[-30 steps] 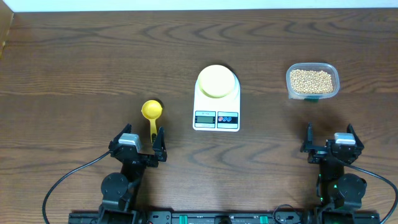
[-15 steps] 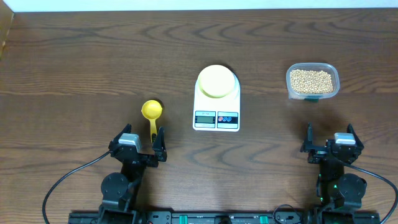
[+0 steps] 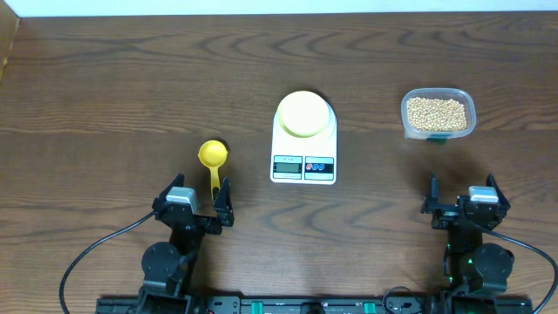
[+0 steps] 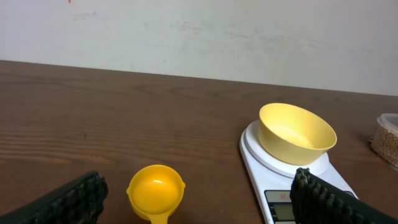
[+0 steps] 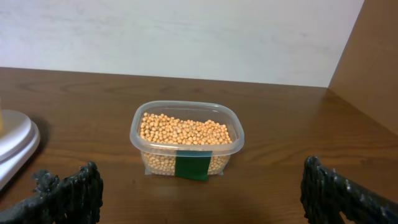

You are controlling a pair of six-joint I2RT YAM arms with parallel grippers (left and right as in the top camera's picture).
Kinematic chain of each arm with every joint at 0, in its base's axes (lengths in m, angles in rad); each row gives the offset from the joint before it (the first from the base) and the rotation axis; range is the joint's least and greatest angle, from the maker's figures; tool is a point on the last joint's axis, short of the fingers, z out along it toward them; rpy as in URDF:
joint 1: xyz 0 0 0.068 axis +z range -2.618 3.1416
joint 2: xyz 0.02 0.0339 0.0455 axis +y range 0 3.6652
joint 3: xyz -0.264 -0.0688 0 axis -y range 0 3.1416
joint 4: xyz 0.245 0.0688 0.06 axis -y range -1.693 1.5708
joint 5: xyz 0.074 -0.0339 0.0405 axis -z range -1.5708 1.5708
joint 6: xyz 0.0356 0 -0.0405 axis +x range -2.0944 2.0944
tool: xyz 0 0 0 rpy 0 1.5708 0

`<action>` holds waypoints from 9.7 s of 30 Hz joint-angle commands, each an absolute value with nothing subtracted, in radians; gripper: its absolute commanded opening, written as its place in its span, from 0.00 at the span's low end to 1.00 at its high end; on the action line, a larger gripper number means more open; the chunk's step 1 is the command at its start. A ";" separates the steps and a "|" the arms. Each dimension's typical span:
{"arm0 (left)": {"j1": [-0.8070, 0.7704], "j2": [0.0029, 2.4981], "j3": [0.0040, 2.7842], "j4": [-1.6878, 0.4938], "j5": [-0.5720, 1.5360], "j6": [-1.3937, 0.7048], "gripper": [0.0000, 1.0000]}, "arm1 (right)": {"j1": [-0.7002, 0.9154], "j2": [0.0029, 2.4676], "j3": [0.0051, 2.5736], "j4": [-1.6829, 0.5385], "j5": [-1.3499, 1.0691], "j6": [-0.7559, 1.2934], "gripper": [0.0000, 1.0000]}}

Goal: Scoop item into bowl and weigh 50g on scale

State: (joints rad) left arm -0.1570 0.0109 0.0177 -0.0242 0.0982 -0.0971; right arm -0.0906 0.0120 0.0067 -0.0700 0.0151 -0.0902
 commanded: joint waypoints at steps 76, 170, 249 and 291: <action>-0.151 0.004 0.004 -0.063 0.111 -0.084 0.96 | -0.097 0.007 0.005 -0.073 0.020 -0.080 0.99; -0.151 0.006 0.027 -0.061 0.092 -0.088 0.98 | -0.097 0.007 0.005 -0.073 0.020 -0.080 0.99; -0.073 0.970 1.076 -0.722 0.084 -0.088 0.98 | -0.097 0.007 0.005 -0.073 0.020 -0.080 0.99; -0.005 1.153 1.114 -0.945 0.084 -0.086 0.98 | -0.097 0.007 0.005 -0.073 0.020 -0.080 0.99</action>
